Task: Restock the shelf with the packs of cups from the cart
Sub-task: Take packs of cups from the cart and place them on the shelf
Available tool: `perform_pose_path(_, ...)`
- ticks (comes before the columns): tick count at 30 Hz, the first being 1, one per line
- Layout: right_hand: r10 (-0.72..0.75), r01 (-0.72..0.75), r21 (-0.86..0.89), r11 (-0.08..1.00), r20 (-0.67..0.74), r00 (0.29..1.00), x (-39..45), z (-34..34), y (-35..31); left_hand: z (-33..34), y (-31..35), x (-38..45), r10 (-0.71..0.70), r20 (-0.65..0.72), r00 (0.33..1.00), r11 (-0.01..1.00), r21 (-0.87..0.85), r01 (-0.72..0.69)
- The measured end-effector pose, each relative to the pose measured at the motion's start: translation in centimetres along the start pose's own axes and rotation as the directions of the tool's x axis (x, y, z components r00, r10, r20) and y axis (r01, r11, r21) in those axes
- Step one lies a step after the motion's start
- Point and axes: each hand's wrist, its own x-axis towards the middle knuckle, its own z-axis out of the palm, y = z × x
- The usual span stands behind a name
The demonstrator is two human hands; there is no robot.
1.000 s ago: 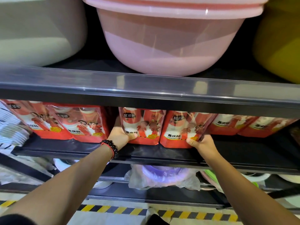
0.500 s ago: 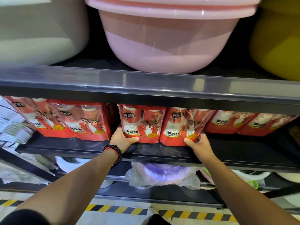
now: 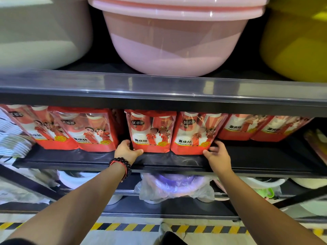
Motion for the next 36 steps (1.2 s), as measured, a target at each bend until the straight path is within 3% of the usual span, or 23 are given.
perform_pose_path(2, 0.014, -0.019, -0.045, 0.999, -0.111, 0.994, -1.0, -0.3, -0.1, -0.5, 0.4, -0.7, -0.064, 0.0, 0.998, 0.997, 0.047, 0.064)
perform_pose_path(6, 0.015, -0.026, -0.093, 0.995, -0.119, 0.993, -3.9, -0.6, -0.8, -1.3, 0.8, -3.7, -0.069, -0.002, 0.998, 0.998, -0.005, 0.069)
perform_pose_path(8, -0.042, 0.033, -0.116, 0.993, -0.082, 0.996, -6.0, -0.5, -1.3, -1.4, 1.1, -5.8, -0.038, 0.024, 0.999, 0.998, -0.045, 0.04)
perform_pose_path(13, -0.202, 0.213, -0.153, 0.965, 0.086, 0.976, -12.7, 0.7, -2.3, -0.4, 1.6, -11.3, 0.113, 0.238, 0.965, 0.993, -0.069, -0.099)
perform_pose_path(16, -0.243, 0.272, -0.198, 0.942, 0.159, 0.957, -15.3, 0.7, -2.5, -0.1, 1.1, -14.1, 0.187, 0.252, 0.949, 0.982, -0.042, -0.182)
perform_pose_path(21, -0.313, 0.373, -0.213, 0.903, 0.268, 0.911, -17.5, -0.6, -2.4, -0.9, -0.1, -18.4, 0.237, 0.208, 0.949, 0.964, 0.072, -0.256)
perform_pose_path(26, -0.31, 0.39, -0.116, 0.914, 0.421, 0.852, -19.4, -1.8, -1.2, -1.2, -0.8, -23.5, 0.12, 0.171, 0.978, 0.978, 0.149, -0.146)
perform_pose_path(30, -0.358, 0.439, -0.077, 0.895, 0.464, 0.811, -22.1, -2.7, 0.2, -0.4, -2.2, -29.2, 0.07, 0.107, 0.992, 0.99, 0.114, -0.082)
perform_pose_path(36, -0.408, 0.505, -0.01, 0.863, 0.574, 0.709, -27.1, -1.2, 0.6, -2.0, -4.7, -37.0, -0.004, -0.103, 0.995, 1.0, 0.021, 0.006)
